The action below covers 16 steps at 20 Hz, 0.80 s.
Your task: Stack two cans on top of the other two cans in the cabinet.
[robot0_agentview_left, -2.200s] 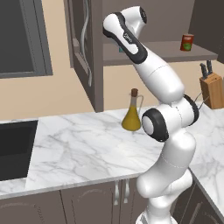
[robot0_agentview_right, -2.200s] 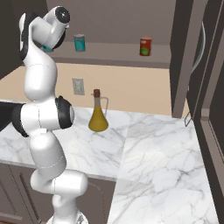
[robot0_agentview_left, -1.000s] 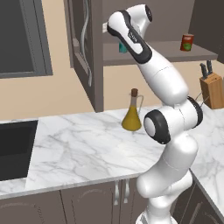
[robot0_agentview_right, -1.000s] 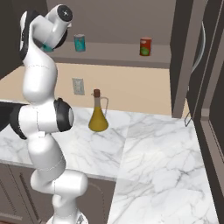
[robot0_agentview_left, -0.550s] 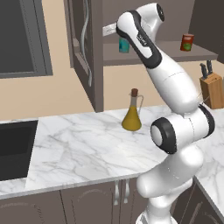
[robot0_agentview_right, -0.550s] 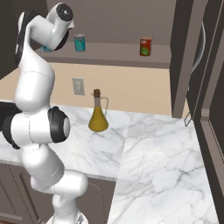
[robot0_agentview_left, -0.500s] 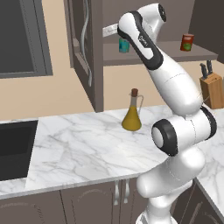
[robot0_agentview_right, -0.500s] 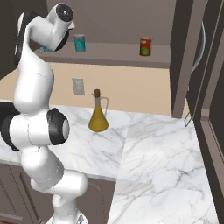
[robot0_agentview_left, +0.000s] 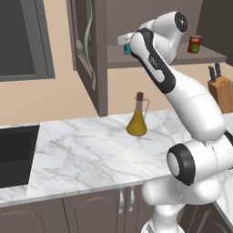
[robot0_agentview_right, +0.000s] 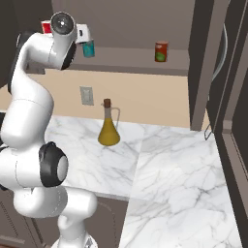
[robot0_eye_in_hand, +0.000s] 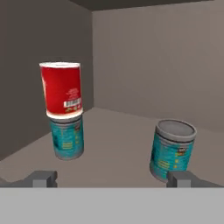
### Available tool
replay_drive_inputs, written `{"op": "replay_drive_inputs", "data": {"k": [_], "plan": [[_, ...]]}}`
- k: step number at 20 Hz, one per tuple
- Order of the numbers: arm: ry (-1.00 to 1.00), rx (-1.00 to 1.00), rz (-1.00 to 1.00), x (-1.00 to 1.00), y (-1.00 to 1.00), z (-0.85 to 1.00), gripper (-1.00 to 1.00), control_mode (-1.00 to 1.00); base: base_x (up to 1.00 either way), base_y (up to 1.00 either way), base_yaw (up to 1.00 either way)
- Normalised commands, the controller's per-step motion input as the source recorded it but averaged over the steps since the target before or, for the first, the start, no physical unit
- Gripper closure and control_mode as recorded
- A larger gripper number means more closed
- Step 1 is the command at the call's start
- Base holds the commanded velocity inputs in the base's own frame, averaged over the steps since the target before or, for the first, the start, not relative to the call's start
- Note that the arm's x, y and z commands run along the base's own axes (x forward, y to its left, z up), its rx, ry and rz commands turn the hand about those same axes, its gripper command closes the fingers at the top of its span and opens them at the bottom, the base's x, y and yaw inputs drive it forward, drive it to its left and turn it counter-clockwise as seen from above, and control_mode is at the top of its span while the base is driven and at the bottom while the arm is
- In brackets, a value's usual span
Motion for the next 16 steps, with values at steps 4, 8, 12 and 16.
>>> {"op": "replay_drive_inputs", "data": {"k": [4,8,12,16], "plan": [[0.18,0.00,-0.28,0.01,-0.48,-0.09,-1.00,-1.00,0.00,0.00,0.00],[0.07,0.00,-0.14,0.13,-0.29,-0.05,-1.00,-1.00,0.00,0.00,0.00],[0.00,0.00,-0.05,0.32,-0.19,-0.10,-1.00,-1.00,0.00,0.00,0.00],[0.00,0.00,-0.05,0.39,-0.19,-0.16,-1.00,-1.00,0.00,0.00,0.00]]}}
